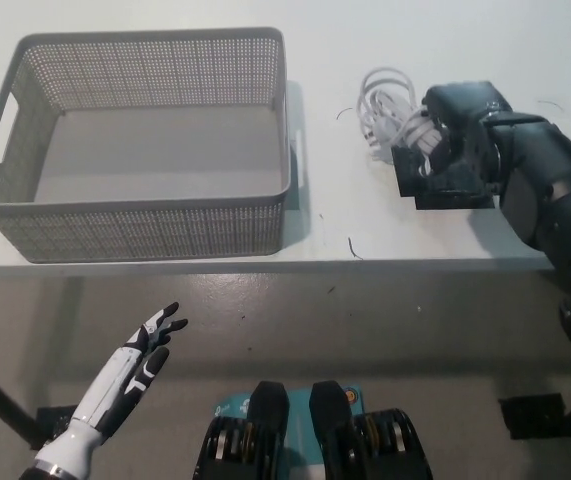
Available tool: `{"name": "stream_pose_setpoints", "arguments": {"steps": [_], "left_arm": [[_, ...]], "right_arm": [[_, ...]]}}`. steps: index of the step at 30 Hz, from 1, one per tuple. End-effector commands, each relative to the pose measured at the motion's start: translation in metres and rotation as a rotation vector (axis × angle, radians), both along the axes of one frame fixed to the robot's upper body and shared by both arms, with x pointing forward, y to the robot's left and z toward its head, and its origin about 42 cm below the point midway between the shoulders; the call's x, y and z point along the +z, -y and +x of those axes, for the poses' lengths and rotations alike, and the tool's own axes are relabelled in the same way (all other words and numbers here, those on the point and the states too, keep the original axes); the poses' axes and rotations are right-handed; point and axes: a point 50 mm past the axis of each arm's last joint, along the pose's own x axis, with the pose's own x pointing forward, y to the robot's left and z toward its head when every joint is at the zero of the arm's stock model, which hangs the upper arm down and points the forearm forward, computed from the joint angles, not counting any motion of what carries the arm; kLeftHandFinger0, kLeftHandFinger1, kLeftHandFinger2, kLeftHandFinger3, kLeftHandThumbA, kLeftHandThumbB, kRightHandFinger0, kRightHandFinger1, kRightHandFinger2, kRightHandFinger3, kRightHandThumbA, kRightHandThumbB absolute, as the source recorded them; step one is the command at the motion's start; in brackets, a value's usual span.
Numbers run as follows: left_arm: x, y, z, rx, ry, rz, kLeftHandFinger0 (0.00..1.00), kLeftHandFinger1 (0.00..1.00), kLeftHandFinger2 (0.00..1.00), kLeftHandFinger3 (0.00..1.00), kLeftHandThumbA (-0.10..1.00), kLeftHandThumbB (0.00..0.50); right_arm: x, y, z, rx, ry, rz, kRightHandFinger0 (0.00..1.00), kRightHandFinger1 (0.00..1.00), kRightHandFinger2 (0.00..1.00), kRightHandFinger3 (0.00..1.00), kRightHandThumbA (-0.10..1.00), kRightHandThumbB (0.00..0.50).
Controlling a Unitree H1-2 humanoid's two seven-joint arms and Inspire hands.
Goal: Use the right hand to pick up a power strip and put it into a container on the left side
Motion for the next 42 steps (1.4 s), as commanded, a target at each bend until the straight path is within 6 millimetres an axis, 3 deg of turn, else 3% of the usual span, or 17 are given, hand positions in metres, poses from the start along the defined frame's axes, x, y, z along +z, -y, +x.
{"name": "stream_pose_setpoints", "arguments": {"steps": [1, 3, 6, 7, 11, 14, 15, 18, 21, 27, 30, 33, 35, 36, 39, 40, 42], "left_arm": [[0.021, -0.008, 0.006, -0.068, 0.121, 0.045, 1.0, 0.99, 0.89, 1.0, 1.0, 0.226], [0.02, -0.007, 0.005, -0.071, 0.121, 0.043, 1.0, 0.99, 0.89, 1.0, 1.0, 0.215], [0.019, -0.007, 0.003, -0.069, 0.116, 0.036, 1.0, 0.98, 0.89, 1.0, 1.0, 0.214], [0.018, -0.006, 0.003, -0.072, 0.114, 0.03, 1.0, 0.98, 0.89, 1.0, 1.0, 0.21], [0.018, -0.006, 0.003, -0.073, 0.111, 0.034, 1.0, 0.99, 0.89, 1.0, 1.0, 0.232], [0.018, -0.006, 0.003, -0.073, 0.111, 0.032, 1.0, 0.99, 0.88, 1.0, 1.0, 0.237], [0.018, -0.007, 0.003, -0.073, 0.11, 0.033, 1.0, 0.99, 0.88, 1.0, 1.0, 0.237], [0.017, -0.008, 0.003, -0.077, 0.11, 0.03, 1.0, 0.99, 0.87, 1.0, 1.0, 0.227], [0.016, -0.006, 0.002, -0.085, 0.106, 0.014, 1.0, 0.98, 0.87, 1.0, 1.0, 0.208], [0.012, 0.001, 0.0, -0.101, 0.089, 0.03, 1.0, 0.97, 0.88, 1.0, 1.0, 0.214], [0.011, 0.006, 0.0, -0.113, 0.086, 0.026, 1.0, 0.98, 0.87, 1.0, 1.0, 0.214], [0.011, 0.009, -0.001, -0.119, 0.073, 0.034, 1.0, 0.97, 0.88, 1.0, 1.0, 0.228], [0.01, 0.012, -0.002, -0.125, 0.071, 0.032, 1.0, 0.97, 0.87, 1.0, 1.0, 0.227], [0.01, 0.013, -0.002, -0.129, 0.074, 0.035, 1.0, 0.97, 0.87, 1.0, 1.0, 0.225], [0.01, 0.018, -0.001, -0.137, 0.077, 0.038, 1.0, 0.97, 0.87, 1.0, 1.0, 0.232], [0.01, 0.018, -0.002, -0.139, 0.076, 0.035, 1.0, 0.96, 0.86, 1.0, 1.0, 0.235], [0.011, 0.02, -0.001, -0.146, 0.085, 0.039, 1.0, 0.95, 0.86, 1.0, 1.0, 0.229]], "right_arm": [[0.295, -0.039, -0.008, 0.229, 0.869, 0.065, 0.0, 0.14, 0.69, 0.52, -0.1, 0.168], [0.304, -0.041, -0.011, 0.24, 0.897, 0.057, 0.0, 0.09, 0.65, 0.44, -0.1, 0.192], [0.323, -0.049, -0.017, 0.249, 0.912, 0.051, 0.0, 0.18, 0.75, 0.64, -0.1, 0.188], [0.333, -0.053, -0.021, 0.262, 0.941, 0.051, 0.0, 0.18, 0.75, 0.64, -0.1, 0.222], [0.353, -0.062, -0.029, 0.303, 0.993, 0.067, 0.0, 0.2, 0.78, 0.75, -0.1, 0.198], [0.386, -0.084, -0.047, 0.38, 1.05, 0.128, 0.0, 0.25, 0.74, 0.86, -0.1, 0.203], [0.388, -0.087, -0.049, 0.386, 1.054, 0.13, 0.0, 0.26, 0.74, 0.86, -0.1, 0.203], [0.4, -0.109, -0.06, 0.43, 1.09, 0.134, 0.0, 0.18, 0.72, 0.64, -0.1, 0.223], [0.411, -0.136, -0.073, 0.484, 1.11, 0.148, 0.0, 0.21, 0.79, 0.66, -0.1, 0.233], [0.408, -0.201, -0.094, 0.561, 1.089, 0.187, 0.0, 0.25, 0.82, 0.79, -0.1, 0.204], [0.399, -0.233, -0.106, 0.635, 1.088, 0.198, 0.0, 0.27, 0.82, 0.74, -0.1, 0.198], [0.388, -0.27, -0.12, 0.696, 1.037, 0.232, 0.0, 0.21, 0.77, 0.57, -0.1, 0.179], [0.382, -0.282, -0.125, 0.716, 1.008, 0.253, 0.0, 0.18, 0.75, 0.38, -0.1, 0.169], [0.376, -0.298, -0.132, 0.73, 0.994, 0.253, 0.0, 0.15, 0.71, 0.34, -0.1, 0.186], [0.361, -0.316, -0.138, 0.759, 0.992, 0.252, 0.0, 0.05, 0.62, 0.52, -0.1, 0.236], [0.354, -0.322, -0.14, 0.763, 0.973, 0.258, 0.0, 0.03, 0.61, 0.56, -0.1, 0.228], [0.344, -0.328, -0.14, 0.762, 0.946, 0.264, 0.0, 0.0, 0.56, 0.52, -0.1, 0.218]]}}
